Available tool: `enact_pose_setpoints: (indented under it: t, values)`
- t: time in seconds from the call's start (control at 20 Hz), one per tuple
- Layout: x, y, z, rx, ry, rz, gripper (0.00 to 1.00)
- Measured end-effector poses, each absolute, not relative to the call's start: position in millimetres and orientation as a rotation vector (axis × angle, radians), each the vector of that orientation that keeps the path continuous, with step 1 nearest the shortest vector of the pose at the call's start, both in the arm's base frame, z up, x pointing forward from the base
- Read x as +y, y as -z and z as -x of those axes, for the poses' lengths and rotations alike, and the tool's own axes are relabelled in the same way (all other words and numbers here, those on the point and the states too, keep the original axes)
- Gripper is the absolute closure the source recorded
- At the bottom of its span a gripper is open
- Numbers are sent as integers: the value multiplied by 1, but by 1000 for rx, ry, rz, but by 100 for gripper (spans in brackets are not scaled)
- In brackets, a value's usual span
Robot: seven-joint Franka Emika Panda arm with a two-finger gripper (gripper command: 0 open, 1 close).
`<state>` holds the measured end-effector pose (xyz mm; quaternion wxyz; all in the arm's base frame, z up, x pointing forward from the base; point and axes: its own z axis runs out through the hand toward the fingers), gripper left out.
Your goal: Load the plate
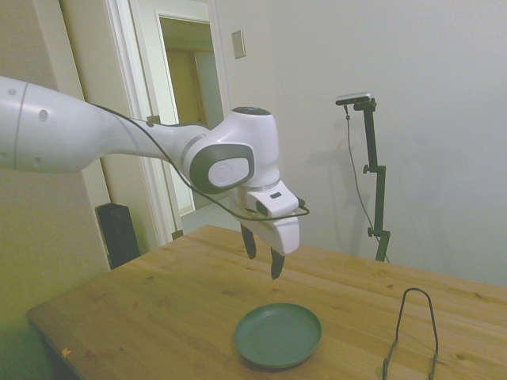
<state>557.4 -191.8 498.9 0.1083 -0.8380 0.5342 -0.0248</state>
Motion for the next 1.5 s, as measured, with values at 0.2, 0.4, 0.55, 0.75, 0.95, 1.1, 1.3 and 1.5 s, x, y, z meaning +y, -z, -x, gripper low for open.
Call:
enact_pose_setpoints:
  t: [0.2,0.4,0.55,0.75,0.95,1.1,1.3,1.5]
  values:
    - [-194,-496,-562,1564,61,2455,0]
    - [-247,-477,-577,1687,12,2301,0]
    - [-266,-457,-602,1775,-68,2246,0]
    - [-254,-432,-630,1833,-160,2241,0]
    - [-233,-411,-639,1887,-220,2281,0]
    - [-227,-402,-640,1934,-244,2286,0]
    - [-227,-390,-637,1998,-293,2284,0]
    - [-225,-384,-640,2027,-360,2281,0]
